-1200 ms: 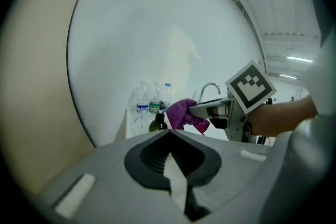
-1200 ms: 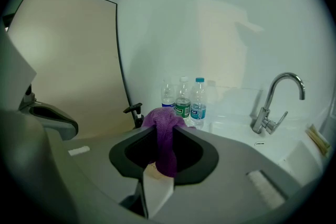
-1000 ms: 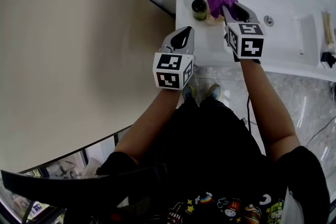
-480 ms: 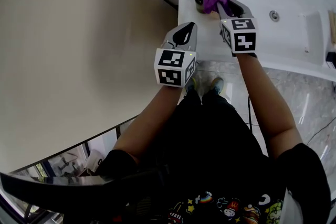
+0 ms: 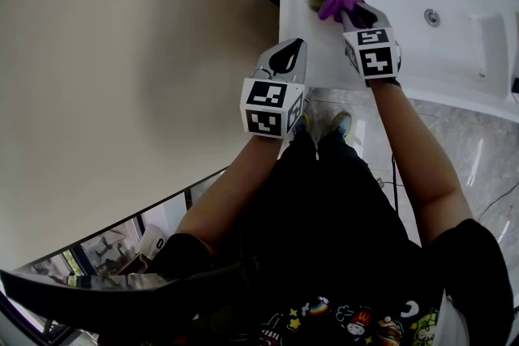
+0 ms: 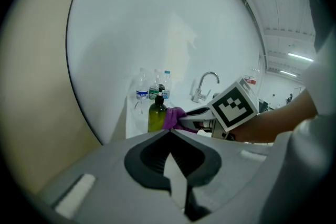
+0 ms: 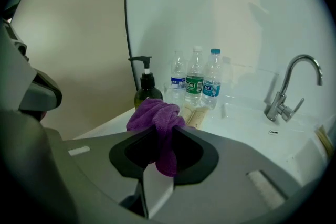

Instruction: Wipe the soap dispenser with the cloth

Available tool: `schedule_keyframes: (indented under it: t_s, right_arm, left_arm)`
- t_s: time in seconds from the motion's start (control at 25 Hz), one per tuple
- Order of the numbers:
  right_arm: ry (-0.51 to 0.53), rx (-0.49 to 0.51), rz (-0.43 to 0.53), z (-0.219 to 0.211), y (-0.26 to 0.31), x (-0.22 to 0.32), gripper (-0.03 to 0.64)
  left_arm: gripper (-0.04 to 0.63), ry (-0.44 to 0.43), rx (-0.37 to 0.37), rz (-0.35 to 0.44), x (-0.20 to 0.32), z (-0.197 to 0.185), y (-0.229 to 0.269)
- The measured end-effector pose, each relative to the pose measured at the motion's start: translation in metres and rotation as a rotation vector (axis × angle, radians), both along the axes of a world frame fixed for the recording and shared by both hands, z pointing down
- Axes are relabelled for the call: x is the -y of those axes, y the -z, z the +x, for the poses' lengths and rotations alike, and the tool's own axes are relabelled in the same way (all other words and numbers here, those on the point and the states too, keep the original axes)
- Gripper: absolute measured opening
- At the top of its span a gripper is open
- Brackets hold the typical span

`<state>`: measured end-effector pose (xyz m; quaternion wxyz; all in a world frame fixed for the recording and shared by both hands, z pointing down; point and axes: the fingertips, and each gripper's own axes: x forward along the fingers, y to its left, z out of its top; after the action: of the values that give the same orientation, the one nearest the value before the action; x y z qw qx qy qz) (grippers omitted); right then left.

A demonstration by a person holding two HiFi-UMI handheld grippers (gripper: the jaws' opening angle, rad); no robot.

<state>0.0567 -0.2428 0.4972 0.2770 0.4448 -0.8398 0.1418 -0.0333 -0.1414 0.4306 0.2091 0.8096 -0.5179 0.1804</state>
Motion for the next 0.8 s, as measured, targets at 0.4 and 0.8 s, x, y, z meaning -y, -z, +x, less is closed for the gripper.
schedule_keyframes:
  t_s: [0.4, 0.8]
  right_arm:
    - [0.031, -0.083, -0.030, -0.002, -0.030, -0.011, 0.110]
    - [-0.023, 0.047, 0.074, -0.018, 0.042, -0.020, 0.112]
  left_arm:
    - [0.000, -0.018, -0.008, 0.001, -0.004, -0.005, -0.001]
    - [0.000, -0.049, -0.041, 0.034, 0.002, -0.010, 0.011]
